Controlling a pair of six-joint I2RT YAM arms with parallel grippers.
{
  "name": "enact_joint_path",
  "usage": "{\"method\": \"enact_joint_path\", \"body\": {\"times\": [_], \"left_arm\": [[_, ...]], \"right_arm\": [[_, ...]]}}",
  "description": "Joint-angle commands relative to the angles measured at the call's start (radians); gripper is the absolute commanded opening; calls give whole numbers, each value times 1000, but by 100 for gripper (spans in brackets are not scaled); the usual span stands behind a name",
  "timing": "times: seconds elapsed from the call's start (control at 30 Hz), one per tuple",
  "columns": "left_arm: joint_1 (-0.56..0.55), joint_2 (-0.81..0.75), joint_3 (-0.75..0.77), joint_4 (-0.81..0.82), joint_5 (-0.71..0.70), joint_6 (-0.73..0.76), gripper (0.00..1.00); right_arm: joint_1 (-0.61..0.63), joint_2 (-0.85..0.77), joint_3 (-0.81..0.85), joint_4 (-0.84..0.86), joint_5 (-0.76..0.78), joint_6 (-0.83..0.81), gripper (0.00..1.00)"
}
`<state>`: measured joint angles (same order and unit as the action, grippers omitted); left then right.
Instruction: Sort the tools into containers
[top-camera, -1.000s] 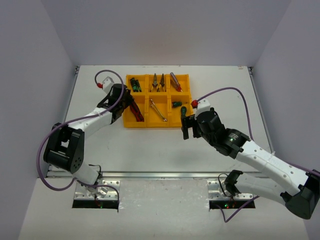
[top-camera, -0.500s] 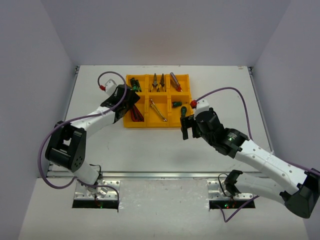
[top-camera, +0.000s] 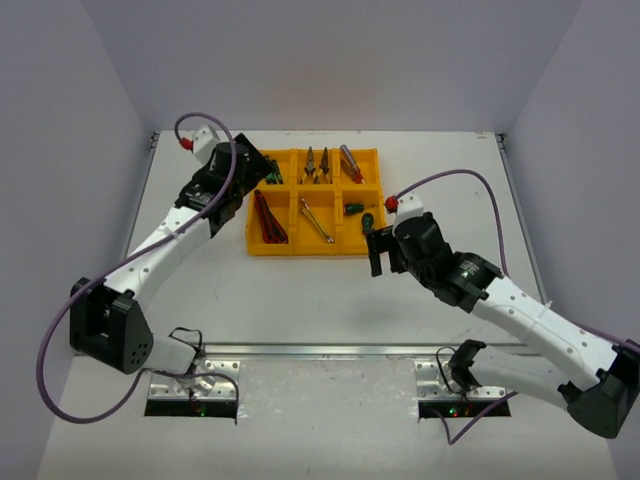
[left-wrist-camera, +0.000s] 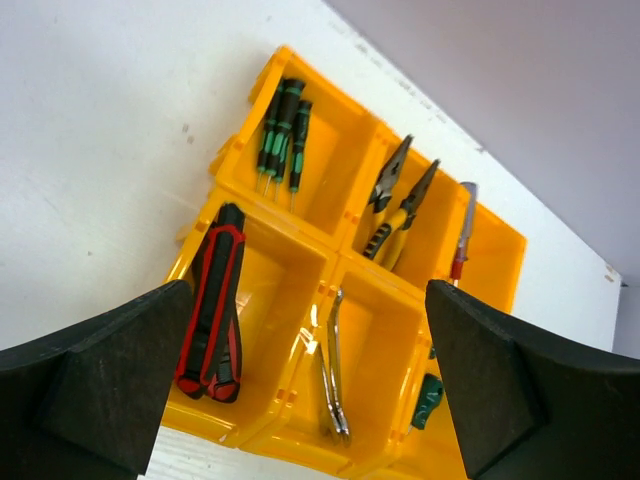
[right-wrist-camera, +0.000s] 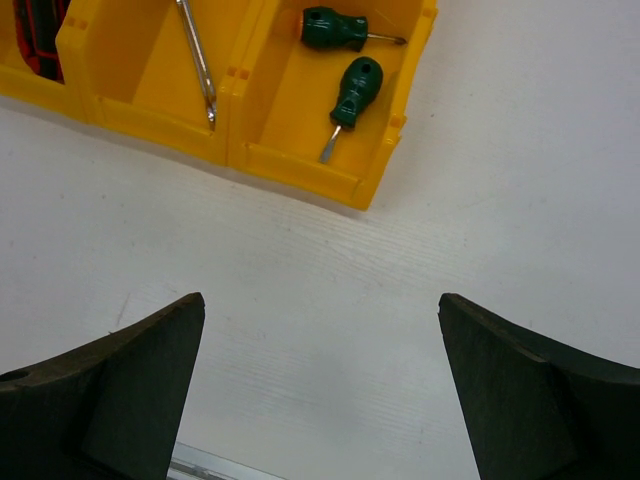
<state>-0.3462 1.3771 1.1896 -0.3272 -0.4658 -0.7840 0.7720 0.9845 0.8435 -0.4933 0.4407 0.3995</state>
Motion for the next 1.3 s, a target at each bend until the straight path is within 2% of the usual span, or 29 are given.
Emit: {"method": "enact_joint_path", "body": {"times": [0.0,0.13,0.3,0.5,0.7,0.87,1.27], "left_arm": [[-5,-112,89,-215,-21,160,100],[-4,-235,96,-305,-19,279,100],[-4,-426,7,-301,-55,431,100],[-4,-665,-216,-124,-112,541,100],[-5,-855,-380,-6,-145,530,100],[-4,-919,-434,-14,-151,515,100],[-5,-952,-469,-27,-168,509,100]], "right_arm": [[-26,-28,109,-84,104,-23,99],[-26,-77,155,-168,161,-34,99],[-27,-183,195,-270,265,-20,99],[-26,-274,231,-394,382,-11,99],[-26,-443,151,-352,352,-35,99],[-26,-484,110,-363,359,-11,99],[-26,-455,81,-353,400,21,99]]}}
